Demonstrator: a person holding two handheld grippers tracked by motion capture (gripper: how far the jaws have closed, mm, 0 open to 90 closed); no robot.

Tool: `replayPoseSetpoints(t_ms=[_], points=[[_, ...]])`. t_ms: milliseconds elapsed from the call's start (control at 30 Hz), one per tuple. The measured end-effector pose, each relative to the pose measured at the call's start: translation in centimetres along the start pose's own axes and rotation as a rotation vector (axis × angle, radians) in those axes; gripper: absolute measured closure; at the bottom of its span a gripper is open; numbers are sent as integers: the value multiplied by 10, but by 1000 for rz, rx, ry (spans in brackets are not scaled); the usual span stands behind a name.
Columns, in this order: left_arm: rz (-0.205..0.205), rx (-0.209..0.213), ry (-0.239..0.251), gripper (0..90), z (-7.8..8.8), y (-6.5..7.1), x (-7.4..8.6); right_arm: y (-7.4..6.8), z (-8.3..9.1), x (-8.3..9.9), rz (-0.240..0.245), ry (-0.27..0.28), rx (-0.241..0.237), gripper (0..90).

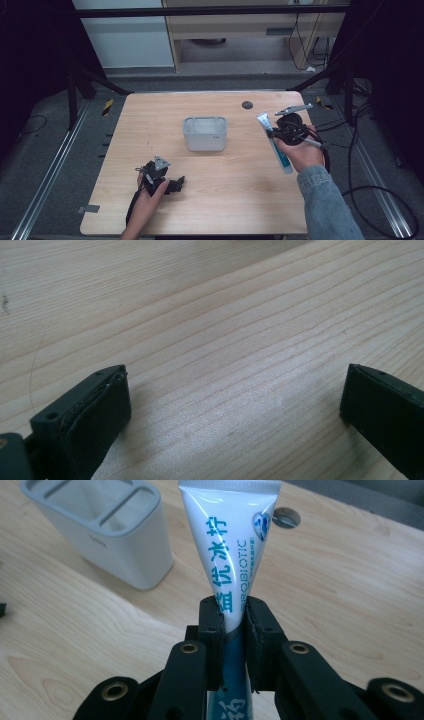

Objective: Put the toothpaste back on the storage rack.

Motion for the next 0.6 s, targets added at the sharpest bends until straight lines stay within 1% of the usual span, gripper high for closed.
replayPoseSetpoints(t_ms=[200, 267, 400, 467, 600], points=[[0, 0, -1, 0, 0, 0, 0, -1, 0, -12, -11, 46, 18, 793], [0, 0, 0, 0, 0, 0, 0, -1, 1, -17, -25, 64, 18, 793], [3, 0, 2, 0, 0, 0, 0, -3, 0, -24, -26, 81, 22, 793], [3, -1, 2, 0, 0, 0, 0, -5, -1, -28, -31, 91, 17, 792], [3, -1, 3, 0, 0, 0, 0, -6, -2, -34, -50, 124, 40, 793]])
Point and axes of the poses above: each handheld gripper's, and its own axes: z roughly backward along the jaws, x roughly out of its underside, y roughly to its right, the point moved 10 cm from there along -z, roughly forward along the jaws, and after that the axes turned 3 degrees about x, right-handed, at the moved point
